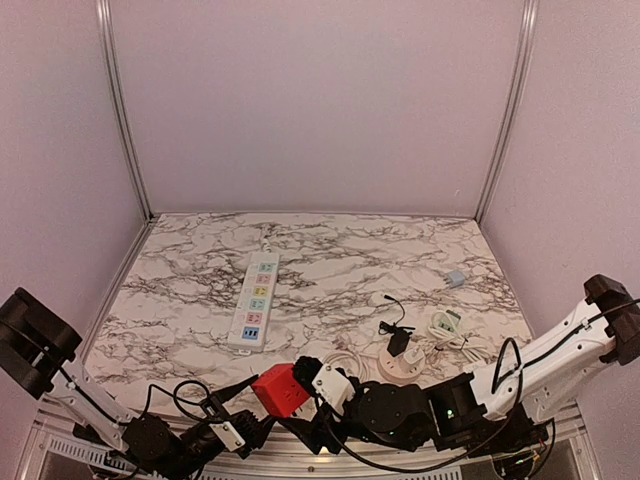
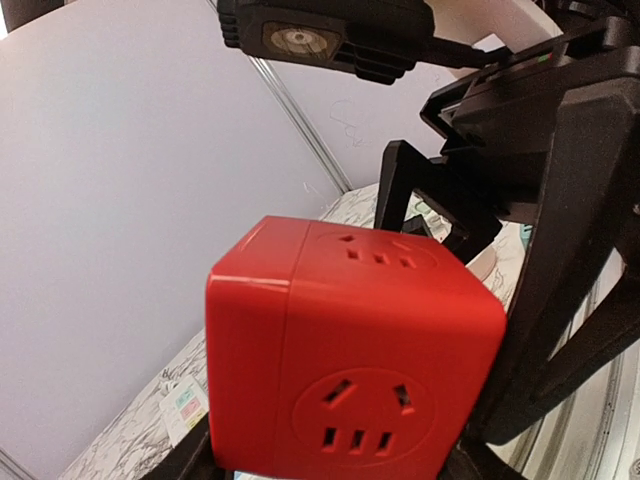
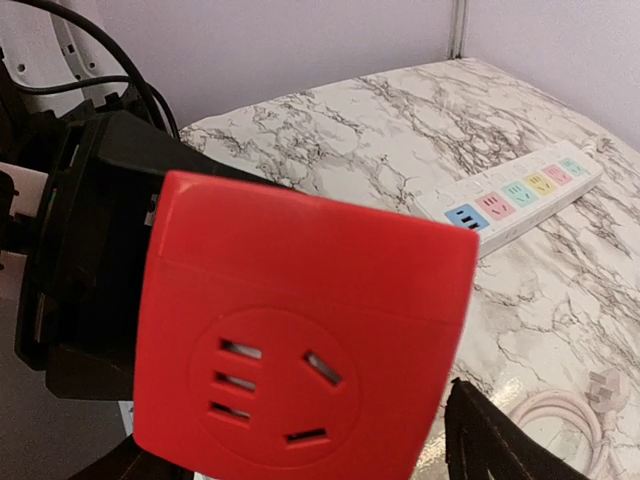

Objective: Insert the plug
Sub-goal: Pass from the right arm to the left, then pass from the left arm to the right

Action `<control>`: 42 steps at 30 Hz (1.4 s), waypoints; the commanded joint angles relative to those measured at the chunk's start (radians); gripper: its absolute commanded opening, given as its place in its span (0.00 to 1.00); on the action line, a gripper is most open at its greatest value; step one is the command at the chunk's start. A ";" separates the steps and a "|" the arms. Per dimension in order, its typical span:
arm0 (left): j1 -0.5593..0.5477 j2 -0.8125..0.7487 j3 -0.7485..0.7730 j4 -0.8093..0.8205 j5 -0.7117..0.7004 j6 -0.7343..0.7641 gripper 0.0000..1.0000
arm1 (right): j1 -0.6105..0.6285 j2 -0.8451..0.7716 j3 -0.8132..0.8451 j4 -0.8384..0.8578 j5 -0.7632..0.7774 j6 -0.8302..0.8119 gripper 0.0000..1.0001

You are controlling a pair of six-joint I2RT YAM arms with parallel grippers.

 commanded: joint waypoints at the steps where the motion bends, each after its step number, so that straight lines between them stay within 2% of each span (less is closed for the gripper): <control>1: -0.017 0.030 0.065 0.181 0.029 0.013 0.19 | -0.005 0.028 0.030 0.052 0.008 -0.023 0.80; 7: -0.018 0.041 0.071 0.185 0.024 0.018 0.19 | -0.004 0.049 0.050 0.057 0.042 -0.030 0.80; 16: -0.017 0.042 0.067 0.187 0.020 0.016 0.19 | -0.004 -0.008 -0.018 0.150 -0.012 -0.034 0.80; 24: -0.018 0.062 0.083 0.189 0.010 0.024 0.20 | -0.005 -0.007 -0.021 0.126 0.063 -0.032 0.77; 29: -0.018 0.084 0.101 0.190 -0.003 0.042 0.25 | -0.004 -0.001 -0.029 0.118 0.088 -0.027 0.72; 37: -0.018 0.198 0.182 0.191 -0.057 0.117 0.43 | -0.004 -0.009 -0.053 0.144 0.091 -0.035 0.71; 42: -0.019 0.233 0.213 0.207 -0.070 0.136 0.44 | -0.004 -0.016 -0.065 0.147 0.086 -0.028 0.71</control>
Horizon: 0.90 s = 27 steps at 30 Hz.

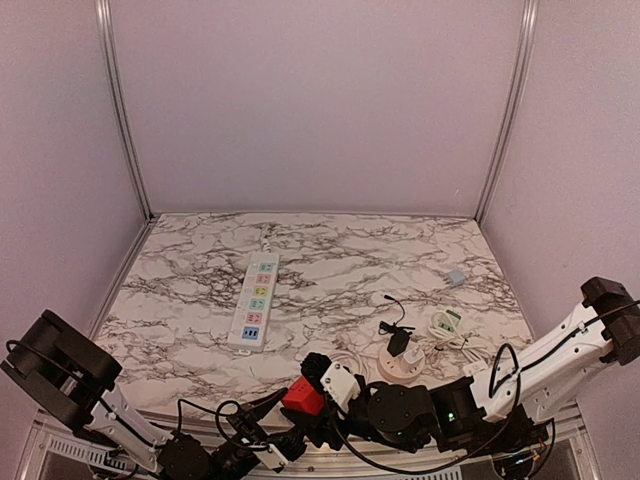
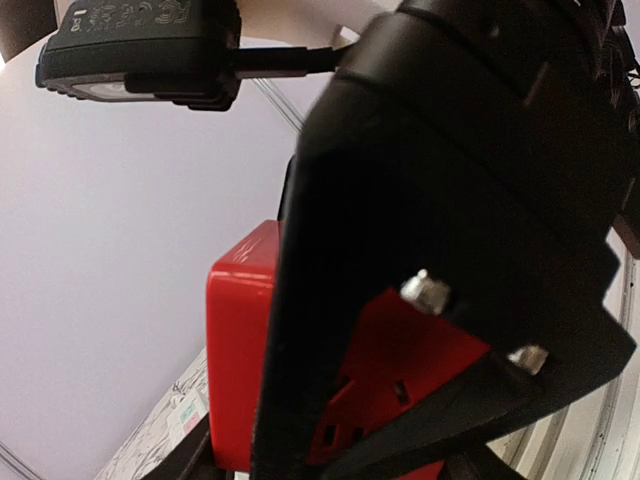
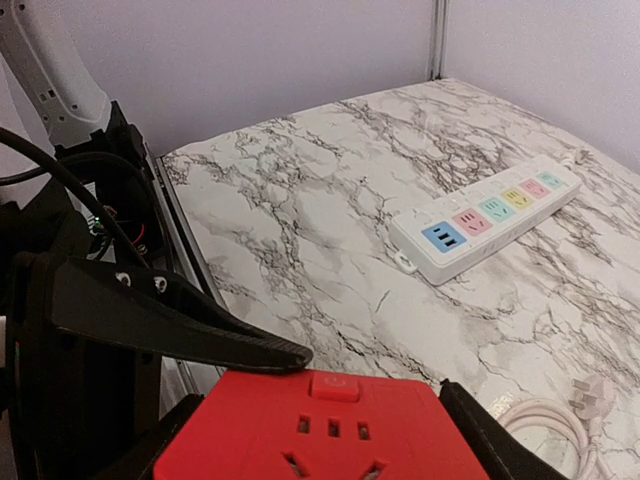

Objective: Insert the plug
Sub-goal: Pass from the left arm to the right

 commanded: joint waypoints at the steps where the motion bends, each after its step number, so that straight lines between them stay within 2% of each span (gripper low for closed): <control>1: -0.012 -0.002 0.013 0.175 -0.002 0.018 0.44 | -0.005 -0.022 -0.014 0.029 0.029 -0.004 0.71; 10: -0.010 -0.124 -0.090 0.174 0.051 -0.068 0.46 | -0.005 -0.067 -0.037 0.023 0.046 -0.001 0.70; 20: -0.009 -0.166 -0.125 0.175 0.064 -0.091 0.47 | -0.006 -0.080 -0.028 0.032 0.031 -0.007 0.68; 27: -0.009 -0.186 -0.137 0.175 0.063 -0.092 0.47 | -0.006 -0.051 0.006 0.001 0.010 0.007 0.60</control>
